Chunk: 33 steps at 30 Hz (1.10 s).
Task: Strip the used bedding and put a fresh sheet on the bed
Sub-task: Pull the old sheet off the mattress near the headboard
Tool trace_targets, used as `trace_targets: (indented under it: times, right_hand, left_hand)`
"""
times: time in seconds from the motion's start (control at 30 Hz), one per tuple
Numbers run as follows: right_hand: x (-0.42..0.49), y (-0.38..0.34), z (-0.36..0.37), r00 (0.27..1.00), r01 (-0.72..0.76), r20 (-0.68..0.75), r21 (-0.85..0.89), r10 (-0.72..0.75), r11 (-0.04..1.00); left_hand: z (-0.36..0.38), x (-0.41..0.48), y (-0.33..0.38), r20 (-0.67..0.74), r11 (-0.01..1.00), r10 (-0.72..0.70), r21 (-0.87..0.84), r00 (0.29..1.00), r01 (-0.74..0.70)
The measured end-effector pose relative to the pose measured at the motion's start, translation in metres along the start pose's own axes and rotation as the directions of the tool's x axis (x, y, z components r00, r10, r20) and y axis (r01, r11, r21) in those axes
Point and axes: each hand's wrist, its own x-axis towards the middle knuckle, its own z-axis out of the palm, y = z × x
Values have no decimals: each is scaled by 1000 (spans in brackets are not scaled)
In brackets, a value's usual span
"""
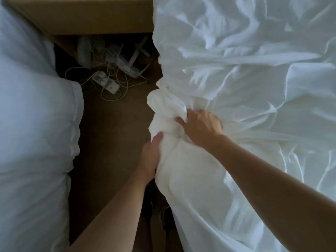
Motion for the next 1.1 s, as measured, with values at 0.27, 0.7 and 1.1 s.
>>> trace_targets:
  times: [0.27,0.7,1.1]
  right_hand:
    - [9,-17,-64,988,-78,-107,296,115,952]
    - [166,-28,-57,930,-262,-270,-12,249,965]
    - [182,-28,-76,805,-305,-410,335,429,892]
  left_hand:
    - [-14,-30,-18,-47,972,199,-116,979,-203]
    - [-49,-25,-24,42,975,222,-17,974,-221]
    - [-65,8,-44,-56,935,20,354,998,1]
